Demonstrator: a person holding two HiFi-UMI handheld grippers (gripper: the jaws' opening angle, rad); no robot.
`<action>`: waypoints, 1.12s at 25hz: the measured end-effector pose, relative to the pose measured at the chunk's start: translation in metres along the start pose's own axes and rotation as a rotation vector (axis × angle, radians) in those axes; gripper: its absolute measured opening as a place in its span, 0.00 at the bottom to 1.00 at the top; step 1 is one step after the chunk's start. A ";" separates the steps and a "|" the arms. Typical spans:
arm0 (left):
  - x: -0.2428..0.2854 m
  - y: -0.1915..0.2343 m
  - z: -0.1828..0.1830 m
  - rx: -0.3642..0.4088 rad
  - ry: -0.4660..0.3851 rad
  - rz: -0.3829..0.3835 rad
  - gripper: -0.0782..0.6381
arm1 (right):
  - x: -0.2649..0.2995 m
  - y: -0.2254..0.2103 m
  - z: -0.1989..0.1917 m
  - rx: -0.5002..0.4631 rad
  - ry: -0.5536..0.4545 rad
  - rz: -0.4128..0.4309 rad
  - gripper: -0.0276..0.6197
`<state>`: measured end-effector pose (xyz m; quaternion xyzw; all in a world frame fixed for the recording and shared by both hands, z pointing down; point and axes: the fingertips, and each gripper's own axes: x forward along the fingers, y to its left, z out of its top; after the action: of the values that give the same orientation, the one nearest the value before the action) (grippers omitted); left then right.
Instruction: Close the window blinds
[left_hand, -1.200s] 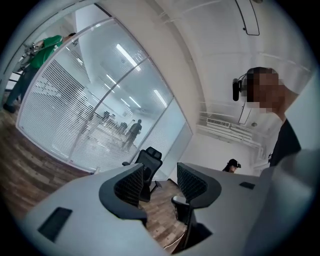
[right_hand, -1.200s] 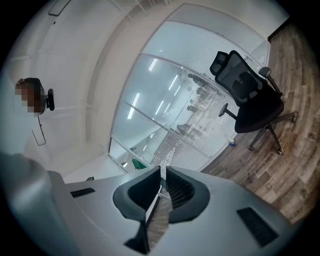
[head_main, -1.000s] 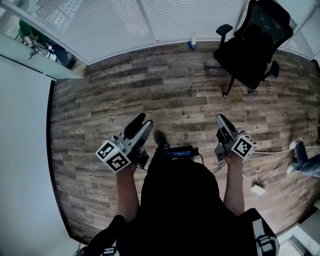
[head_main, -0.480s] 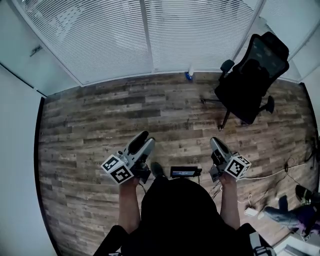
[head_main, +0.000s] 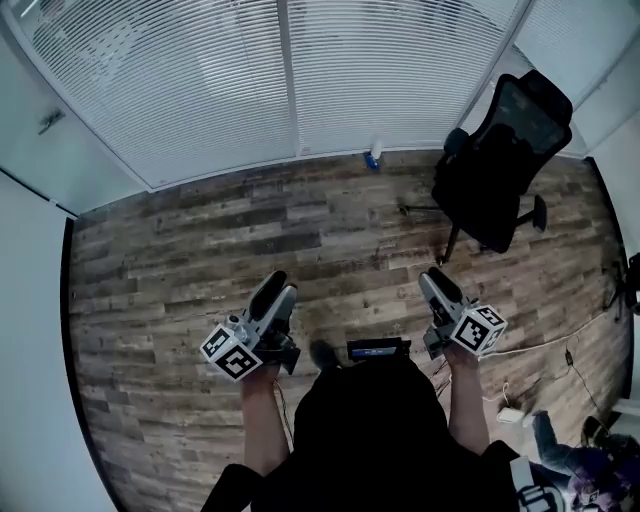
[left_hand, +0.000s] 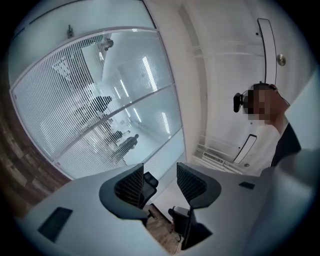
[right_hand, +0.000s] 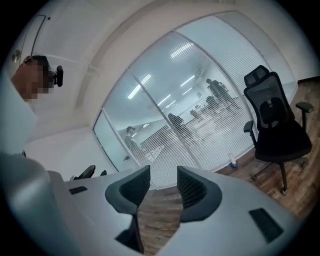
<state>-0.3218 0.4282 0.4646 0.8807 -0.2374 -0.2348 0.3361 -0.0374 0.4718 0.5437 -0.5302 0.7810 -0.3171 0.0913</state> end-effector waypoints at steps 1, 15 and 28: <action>0.002 0.002 0.003 -0.002 -0.006 -0.004 0.42 | 0.003 0.001 0.003 0.003 -0.010 0.006 0.28; 0.043 0.068 0.047 0.114 -0.038 0.187 0.63 | 0.120 -0.027 0.032 0.078 -0.007 0.204 0.28; 0.198 0.073 0.075 0.270 -0.025 0.064 0.24 | 0.199 -0.095 0.159 0.033 -0.069 0.421 0.28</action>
<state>-0.2298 0.2298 0.4155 0.9067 -0.2991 -0.2009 0.2191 0.0280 0.2098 0.5141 -0.3642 0.8656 -0.2854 0.1912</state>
